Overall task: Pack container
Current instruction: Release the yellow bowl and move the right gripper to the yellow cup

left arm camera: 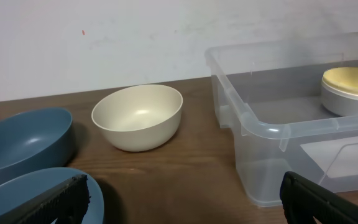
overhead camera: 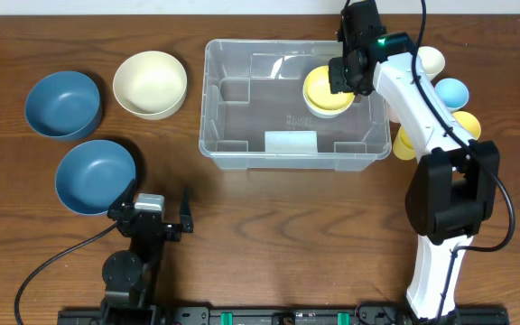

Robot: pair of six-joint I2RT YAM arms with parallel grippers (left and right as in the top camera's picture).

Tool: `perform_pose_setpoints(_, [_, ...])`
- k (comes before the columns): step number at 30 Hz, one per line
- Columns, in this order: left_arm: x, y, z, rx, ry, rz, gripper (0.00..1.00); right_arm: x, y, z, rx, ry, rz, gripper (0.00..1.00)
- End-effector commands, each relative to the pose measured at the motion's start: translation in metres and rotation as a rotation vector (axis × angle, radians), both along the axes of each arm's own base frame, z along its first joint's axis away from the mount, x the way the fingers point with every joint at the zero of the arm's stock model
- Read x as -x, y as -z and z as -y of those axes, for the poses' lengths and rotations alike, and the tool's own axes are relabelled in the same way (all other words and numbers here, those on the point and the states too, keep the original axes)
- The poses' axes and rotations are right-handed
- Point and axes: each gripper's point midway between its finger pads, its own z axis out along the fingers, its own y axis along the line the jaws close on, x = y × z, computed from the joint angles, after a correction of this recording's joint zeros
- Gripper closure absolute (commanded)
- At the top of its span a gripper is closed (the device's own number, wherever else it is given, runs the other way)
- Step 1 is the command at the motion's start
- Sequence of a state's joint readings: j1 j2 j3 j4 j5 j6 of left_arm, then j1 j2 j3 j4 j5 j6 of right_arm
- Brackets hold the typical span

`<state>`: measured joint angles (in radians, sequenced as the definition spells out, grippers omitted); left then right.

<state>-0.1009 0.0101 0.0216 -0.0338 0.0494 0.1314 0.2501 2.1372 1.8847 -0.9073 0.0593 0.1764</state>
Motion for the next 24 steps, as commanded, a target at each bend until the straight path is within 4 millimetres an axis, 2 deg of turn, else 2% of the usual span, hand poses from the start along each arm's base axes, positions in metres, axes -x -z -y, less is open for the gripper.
perform_pose_setpoints(1, [0.001, 0.016, -0.003, -0.016, -0.015, -0.047, 0.02, -0.002, -0.007, -0.007, -0.001, -0.026, 0.015, 0.50])
perform_pose_setpoints(7, [0.001, 0.016, -0.003, -0.016, -0.015, -0.047, 0.02, 0.004, -0.004, -0.008, 0.004, -0.030, -0.009, 0.54])
perform_pose_setpoints(9, [0.001, 0.016, -0.003, -0.016, -0.015, -0.047, 0.02, 0.010, -0.014, -0.008, 0.006, -0.033, -0.015, 0.55])
perform_pose_setpoints(11, [0.001, 0.016, -0.003, -0.016, -0.015, -0.047, 0.02, 0.015, -0.034, -0.007, 0.002, -0.033, 0.001, 0.55])
perform_pose_setpoints(15, [0.001, 0.016, -0.003, -0.016, -0.015, -0.047, 0.02, 0.030, -0.097, 0.003, -0.026, 0.006, 0.054, 0.48])
perform_pose_setpoints(18, [0.001, 0.016, -0.003, -0.016, -0.015, -0.047, 0.02, 0.045, -0.139, 0.025, -0.050, 0.074, 0.093, 0.41])
perform_pose_setpoints(19, [0.000, 0.016, -0.003, -0.016, -0.015, -0.047, 0.02, 0.050, -0.151, 0.037, -0.057, 0.110, 0.104, 0.31])
perform_pose_setpoints(21, [0.001, 0.016, -0.003, -0.016, -0.015, -0.047, 0.02, 0.060, -0.163, 0.063, -0.065, 0.182, 0.107, 0.26])
perform_pose_setpoints(24, [0.001, 0.016, -0.003, -0.016, -0.015, -0.047, 0.02, 0.072, -0.163, 0.105, -0.061, 0.289, 0.069, 0.26])
